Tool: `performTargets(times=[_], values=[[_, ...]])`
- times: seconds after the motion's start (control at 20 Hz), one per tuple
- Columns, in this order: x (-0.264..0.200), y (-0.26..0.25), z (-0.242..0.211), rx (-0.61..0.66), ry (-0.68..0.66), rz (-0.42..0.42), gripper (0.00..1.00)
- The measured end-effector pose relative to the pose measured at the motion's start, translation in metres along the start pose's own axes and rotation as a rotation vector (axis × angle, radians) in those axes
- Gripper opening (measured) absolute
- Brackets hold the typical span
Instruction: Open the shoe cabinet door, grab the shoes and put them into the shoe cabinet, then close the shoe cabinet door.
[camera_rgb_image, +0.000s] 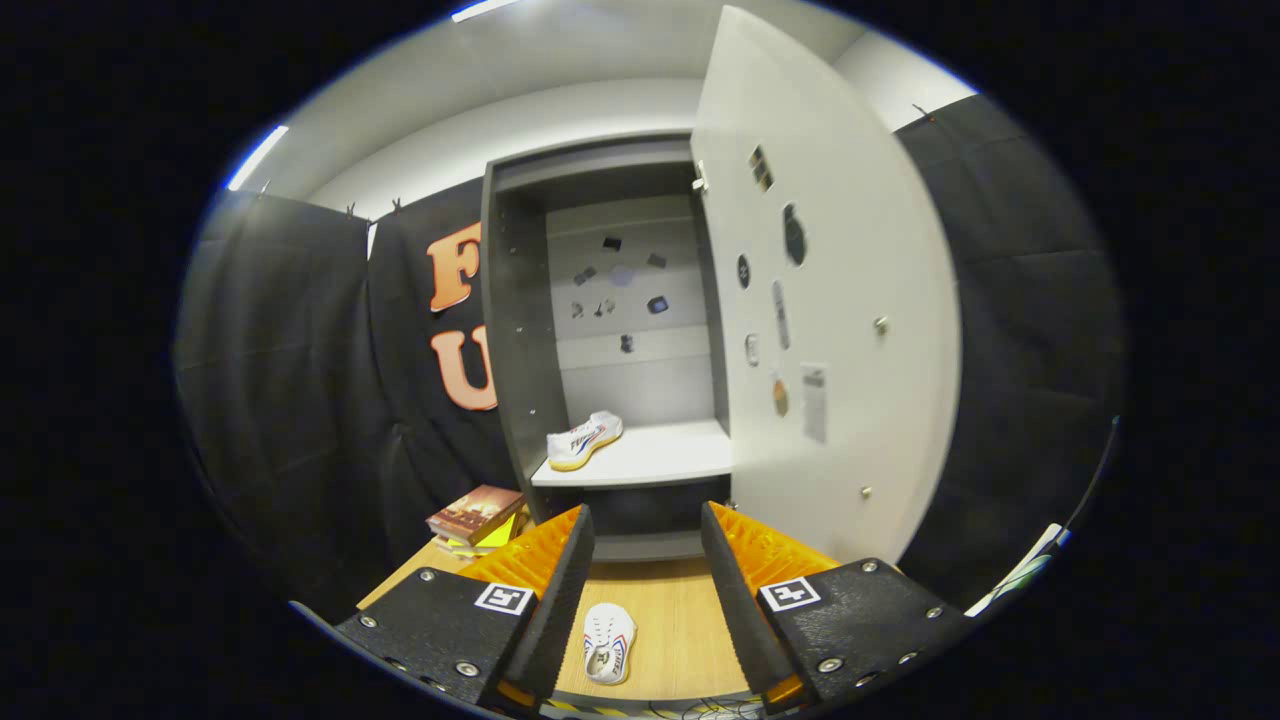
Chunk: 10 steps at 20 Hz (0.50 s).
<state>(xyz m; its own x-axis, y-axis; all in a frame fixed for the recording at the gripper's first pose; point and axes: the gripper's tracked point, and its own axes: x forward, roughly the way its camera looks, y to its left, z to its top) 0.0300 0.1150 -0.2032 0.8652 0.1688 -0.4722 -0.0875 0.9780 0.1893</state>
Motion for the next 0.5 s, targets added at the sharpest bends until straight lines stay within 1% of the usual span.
performTargets(times=[0.1, 0.2, 0.4, 0.5], values=[[0.014, 0.014, -0.02, -0.01, 0.055, 0.04, 0.76], [0.029, 0.027, -0.044, -0.012, 0.107, 0.073, 0.79], [0.06, 0.045, -0.095, 0.003, 0.209, 0.109, 0.84], [0.077, 0.045, -0.123, -0.016, 0.225, 0.098, 0.84]])
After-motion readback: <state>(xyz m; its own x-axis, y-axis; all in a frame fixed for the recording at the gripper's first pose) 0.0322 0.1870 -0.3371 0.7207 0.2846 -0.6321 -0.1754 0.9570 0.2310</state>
